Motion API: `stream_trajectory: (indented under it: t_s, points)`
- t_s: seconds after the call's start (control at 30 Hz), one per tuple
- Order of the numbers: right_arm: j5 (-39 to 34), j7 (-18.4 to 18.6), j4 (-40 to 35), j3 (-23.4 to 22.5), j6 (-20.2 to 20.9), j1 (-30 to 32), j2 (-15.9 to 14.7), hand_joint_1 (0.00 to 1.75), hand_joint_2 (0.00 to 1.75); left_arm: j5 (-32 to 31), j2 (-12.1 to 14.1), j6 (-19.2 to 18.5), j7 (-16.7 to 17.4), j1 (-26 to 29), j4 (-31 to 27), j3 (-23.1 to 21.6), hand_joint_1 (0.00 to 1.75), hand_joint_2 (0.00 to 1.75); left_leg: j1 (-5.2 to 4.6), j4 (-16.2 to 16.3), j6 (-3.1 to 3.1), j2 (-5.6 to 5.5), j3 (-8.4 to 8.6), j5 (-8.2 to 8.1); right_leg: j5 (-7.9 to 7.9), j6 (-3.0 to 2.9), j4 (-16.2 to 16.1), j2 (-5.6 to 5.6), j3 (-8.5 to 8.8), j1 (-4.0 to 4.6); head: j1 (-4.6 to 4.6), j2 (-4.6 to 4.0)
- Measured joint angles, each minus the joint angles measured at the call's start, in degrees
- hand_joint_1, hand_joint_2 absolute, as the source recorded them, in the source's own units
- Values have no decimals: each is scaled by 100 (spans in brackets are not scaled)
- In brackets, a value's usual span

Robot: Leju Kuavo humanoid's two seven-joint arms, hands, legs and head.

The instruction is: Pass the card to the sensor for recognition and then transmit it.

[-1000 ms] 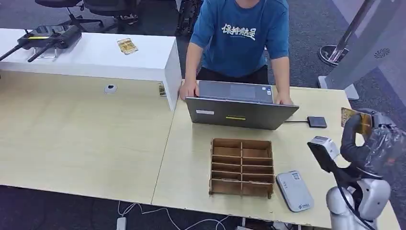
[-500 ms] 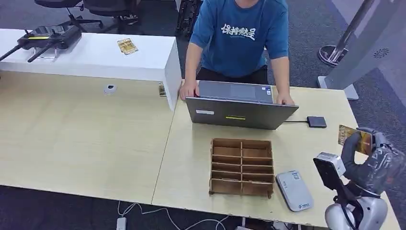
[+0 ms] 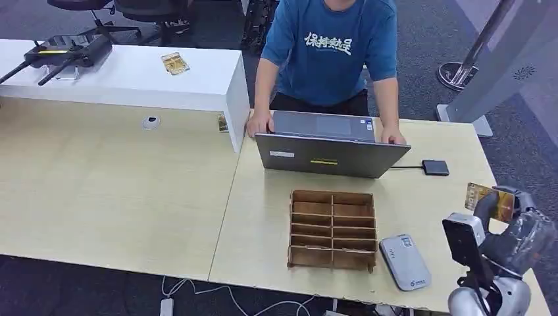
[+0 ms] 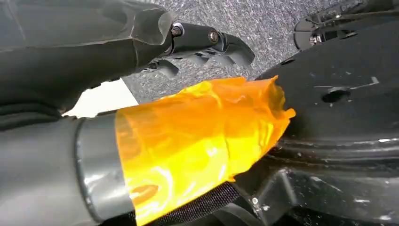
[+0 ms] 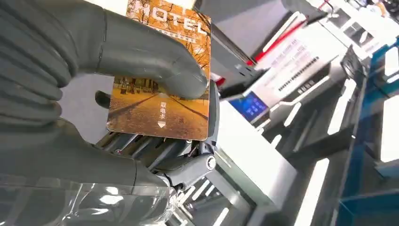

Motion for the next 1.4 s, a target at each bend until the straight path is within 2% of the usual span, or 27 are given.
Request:
stream_trajectory:
  t_s: [0.17,0.33,0.57,1.4]
  points:
    - [-278,85,407,41,295,51,-24,175,175,63,-11,-15,0,1,0,0,0,0,1,0,0,1,1,0,0,0,0,0,0,0,0,0]
    - [-392,61,1058,98,322,69,-22,175,175,78,-11,-22,2,4,0,0,0,0,1,0,0,0,1,0,0,0,1,-1,0,1,0,0]
    - [-442,111,1546,101,418,67,-22,175,175,87,-11,-57,0,7,0,0,0,0,1,0,0,0,-1,0,0,0,1,-1,0,0,0,0]
    - [-796,120,2070,103,798,298,76,175,175,242,-42,-37,2,69,0,0,0,0,0,-1,-1,1,0,-1,-4,4,0,0,-1,0,-2,0]
